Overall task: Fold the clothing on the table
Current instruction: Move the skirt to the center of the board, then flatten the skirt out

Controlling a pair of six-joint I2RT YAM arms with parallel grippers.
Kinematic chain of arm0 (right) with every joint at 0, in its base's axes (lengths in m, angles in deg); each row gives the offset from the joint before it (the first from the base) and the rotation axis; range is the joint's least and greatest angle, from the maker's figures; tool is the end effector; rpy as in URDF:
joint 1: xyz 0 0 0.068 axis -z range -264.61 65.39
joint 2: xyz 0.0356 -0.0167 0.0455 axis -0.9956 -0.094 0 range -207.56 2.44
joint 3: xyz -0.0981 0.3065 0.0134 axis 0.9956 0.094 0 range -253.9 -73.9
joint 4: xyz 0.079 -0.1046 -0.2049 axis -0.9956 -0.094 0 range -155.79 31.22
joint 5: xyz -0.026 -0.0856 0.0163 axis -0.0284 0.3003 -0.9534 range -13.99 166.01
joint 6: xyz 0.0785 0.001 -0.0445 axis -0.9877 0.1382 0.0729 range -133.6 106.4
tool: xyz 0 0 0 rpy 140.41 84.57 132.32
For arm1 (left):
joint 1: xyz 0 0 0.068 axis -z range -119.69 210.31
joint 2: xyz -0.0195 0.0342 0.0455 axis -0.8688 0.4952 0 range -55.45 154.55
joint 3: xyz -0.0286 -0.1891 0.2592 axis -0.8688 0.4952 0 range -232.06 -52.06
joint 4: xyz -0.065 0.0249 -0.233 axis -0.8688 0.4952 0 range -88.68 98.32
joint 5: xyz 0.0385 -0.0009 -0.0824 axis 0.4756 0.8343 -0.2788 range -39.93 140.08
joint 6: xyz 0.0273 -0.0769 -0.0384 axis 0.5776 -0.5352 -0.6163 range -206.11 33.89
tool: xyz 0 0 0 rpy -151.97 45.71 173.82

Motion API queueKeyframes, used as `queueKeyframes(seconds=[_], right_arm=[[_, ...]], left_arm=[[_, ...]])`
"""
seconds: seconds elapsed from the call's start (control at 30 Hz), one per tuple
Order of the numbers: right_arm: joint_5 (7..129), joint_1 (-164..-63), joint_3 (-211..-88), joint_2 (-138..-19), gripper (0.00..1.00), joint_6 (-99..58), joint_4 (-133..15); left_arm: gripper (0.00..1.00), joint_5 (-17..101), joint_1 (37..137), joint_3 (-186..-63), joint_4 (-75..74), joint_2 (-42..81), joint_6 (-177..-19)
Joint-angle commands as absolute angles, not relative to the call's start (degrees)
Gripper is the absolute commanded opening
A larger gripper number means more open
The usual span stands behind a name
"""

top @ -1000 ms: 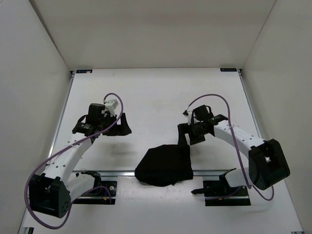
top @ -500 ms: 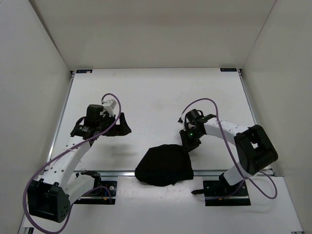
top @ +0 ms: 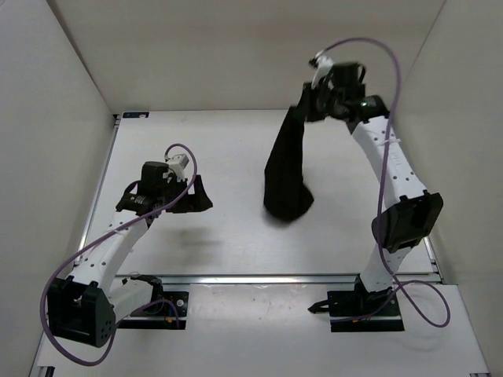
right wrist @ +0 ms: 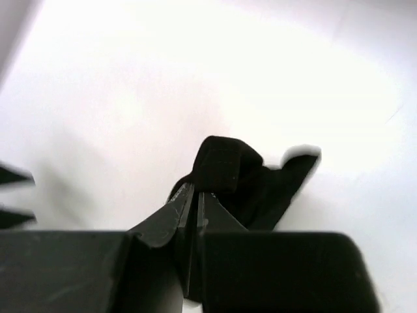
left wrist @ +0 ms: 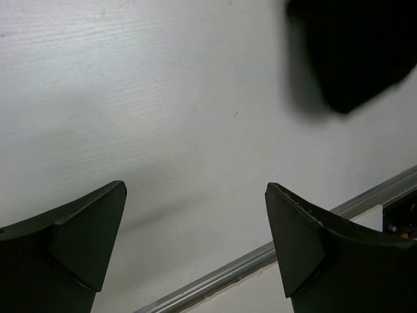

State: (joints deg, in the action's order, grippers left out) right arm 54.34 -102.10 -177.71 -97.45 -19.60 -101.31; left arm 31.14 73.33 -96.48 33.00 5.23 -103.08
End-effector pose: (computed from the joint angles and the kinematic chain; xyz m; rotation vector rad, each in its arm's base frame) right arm 0.3833 0.1519 0.4058 -0.4330 2.2252 0.6442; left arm 0.1888 -0.0705 0.2709 0.0721 2.4452 -0.6360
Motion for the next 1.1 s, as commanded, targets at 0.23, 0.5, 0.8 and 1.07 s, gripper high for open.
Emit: queueKeyframes(seconds=[0.23, 0.5, 0.8, 1.07], right_arm=[[53.7, -102.88, -169.32, -91.44, 0.0, -17.91, -89.39], [44.65, -116.31, -139.39, -90.45, 0.0, -21.86, -81.2], [42.79, -113.72, -142.46, -88.54, 0.61, -21.94, -84.46], [47.69, -100.26, -129.55, -75.87, 0.92, -23.89, -79.35]], left_arm=[[0.99, 31.79, 72.09, -104.18, 33.05, 8.09, -100.7], [0.99, 30.21, 72.44, -102.25, 31.2, 11.16, -101.13], [0.99, 27.49, 75.43, -102.33, 28.14, 15.65, -102.19], [0.99, 26.7, 80.96, -100.66, 23.48, 18.2, -105.52]])
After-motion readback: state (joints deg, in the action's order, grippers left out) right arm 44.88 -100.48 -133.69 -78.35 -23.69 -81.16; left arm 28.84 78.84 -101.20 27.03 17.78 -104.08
